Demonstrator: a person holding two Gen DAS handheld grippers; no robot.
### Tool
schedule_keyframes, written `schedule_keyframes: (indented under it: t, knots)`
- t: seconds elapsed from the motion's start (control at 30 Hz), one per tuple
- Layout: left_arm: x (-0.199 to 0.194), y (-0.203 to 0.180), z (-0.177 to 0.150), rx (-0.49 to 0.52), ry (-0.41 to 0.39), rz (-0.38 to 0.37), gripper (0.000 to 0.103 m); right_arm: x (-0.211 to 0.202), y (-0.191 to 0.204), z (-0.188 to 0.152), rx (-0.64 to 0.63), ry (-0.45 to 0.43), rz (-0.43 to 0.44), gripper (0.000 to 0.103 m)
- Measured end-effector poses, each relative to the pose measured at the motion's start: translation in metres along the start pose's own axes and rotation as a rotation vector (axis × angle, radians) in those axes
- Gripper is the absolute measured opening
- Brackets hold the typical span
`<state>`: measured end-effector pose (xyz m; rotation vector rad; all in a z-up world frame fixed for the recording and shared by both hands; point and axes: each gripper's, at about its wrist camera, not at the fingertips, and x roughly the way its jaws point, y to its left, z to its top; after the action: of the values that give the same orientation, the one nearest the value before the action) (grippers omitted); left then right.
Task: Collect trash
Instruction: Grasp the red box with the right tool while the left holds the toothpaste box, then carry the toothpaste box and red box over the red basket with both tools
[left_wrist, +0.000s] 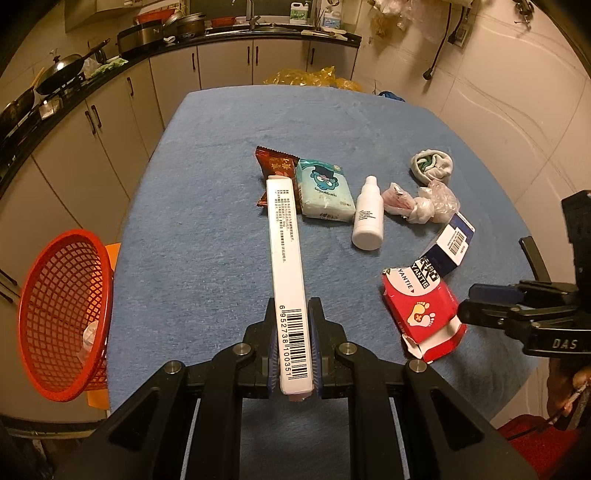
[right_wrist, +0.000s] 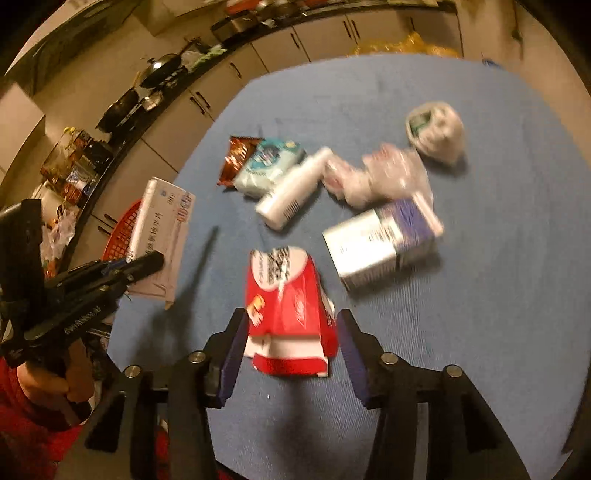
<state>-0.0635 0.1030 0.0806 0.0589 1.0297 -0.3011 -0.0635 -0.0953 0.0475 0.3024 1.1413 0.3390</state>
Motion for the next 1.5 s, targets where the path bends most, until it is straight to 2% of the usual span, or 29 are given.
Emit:
schedule_keyframes:
  t: [0.1, 0.3, 0.4, 0.5, 0.93, 1.27, 1.5]
  knots:
    - [0.000, 0.000, 0.000, 0.010, 0.004, -0.002, 0.014, 0.007, -0.002, 0.000, 0.013, -0.005, 0.027, 0.054]
    - [0.000, -0.001, -0.001, 0.029, 0.008, -0.010, 0.014, 0.038, 0.015, 0.004, -0.061, 0.031, -0.040, 0.055]
    - [-0.001, 0.002, -0.002, 0.025, 0.002, -0.012, 0.014, 0.041, 0.027, 0.004, -0.108, 0.034, -0.048, 0.045]
    - [-0.002, 0.005, -0.003, 0.010, -0.005, -0.009, 0.014, 0.039, 0.037, 0.003, -0.151, 0.031, -0.051, 0.039]
    - [-0.024, 0.008, 0.004, -0.024, -0.085, 0.006, 0.014, -0.008, 0.065, 0.025, -0.237, -0.120, -0.066, 0.039]
    - [-0.040, 0.023, -0.001, -0.044, -0.115, 0.027, 0.014, -0.015, 0.082, 0.030, -0.265, -0.118, -0.053, 0.039]
    - [-0.050, 0.045, -0.008, -0.065, -0.131, 0.043, 0.014, -0.010, 0.106, 0.034, -0.293, -0.111, -0.037, 0.039]
